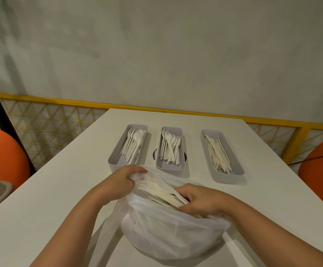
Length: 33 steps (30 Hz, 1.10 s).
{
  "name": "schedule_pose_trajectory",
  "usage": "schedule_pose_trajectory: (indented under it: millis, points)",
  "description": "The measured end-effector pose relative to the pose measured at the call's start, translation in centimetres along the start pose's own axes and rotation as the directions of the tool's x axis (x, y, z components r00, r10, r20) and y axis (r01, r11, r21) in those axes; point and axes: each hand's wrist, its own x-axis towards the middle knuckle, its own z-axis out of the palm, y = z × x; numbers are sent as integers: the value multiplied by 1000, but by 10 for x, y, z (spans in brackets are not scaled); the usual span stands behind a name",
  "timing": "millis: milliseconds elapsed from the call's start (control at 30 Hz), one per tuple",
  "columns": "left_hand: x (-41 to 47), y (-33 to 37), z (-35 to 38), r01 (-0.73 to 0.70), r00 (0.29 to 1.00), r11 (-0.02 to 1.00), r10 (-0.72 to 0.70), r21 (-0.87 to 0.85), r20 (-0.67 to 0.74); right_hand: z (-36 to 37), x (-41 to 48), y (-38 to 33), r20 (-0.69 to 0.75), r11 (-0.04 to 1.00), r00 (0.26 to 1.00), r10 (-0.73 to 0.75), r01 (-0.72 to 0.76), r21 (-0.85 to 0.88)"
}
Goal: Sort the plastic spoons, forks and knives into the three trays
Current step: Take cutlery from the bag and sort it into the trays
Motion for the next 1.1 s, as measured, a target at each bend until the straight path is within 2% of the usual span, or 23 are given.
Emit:
schedule_pose_trajectory:
  millis: [167, 233, 367, 467, 600, 733, 967, 1100]
  points:
    - [3, 1, 2, -15, 1000, 999, 14, -48, -18, 2, 3, -4, -27, 998, 999, 36, -37, -59]
    - [3, 1, 3, -18, 999, 998, 16, -55, -27, 4, 1, -4, -53, 998, 997, 55, -56, -24]
    - [4, -8, 3, 18, 999, 1000, -17, 5, -40, 3, -2, 1, -181, 990, 983, 7, 18, 136]
    - [6, -14, 4, 63, 998, 997, -63, 35, -13, 4, -2, 6, -272, 985, 962, -10, 56, 162]
    - [9, -16, 8, 81, 997, 995, -80, 66, -22, 7, -1, 8, -291, 967, 956, -20, 93, 238]
    - [10, -16, 9, 92, 996, 993, -90, 75, -26, 8, 0, 9, -290, 973, 957, -4, 71, 221]
    - [7, -14, 7, 119, 992, 980, -126, 157, 34, -3, -3, 6, -444, 939, 896, -1, 153, 308]
    - [6, -11, 5, 114, 988, 972, -132, 207, 76, -16, -5, 1, -532, 892, 846, -31, 264, 368]
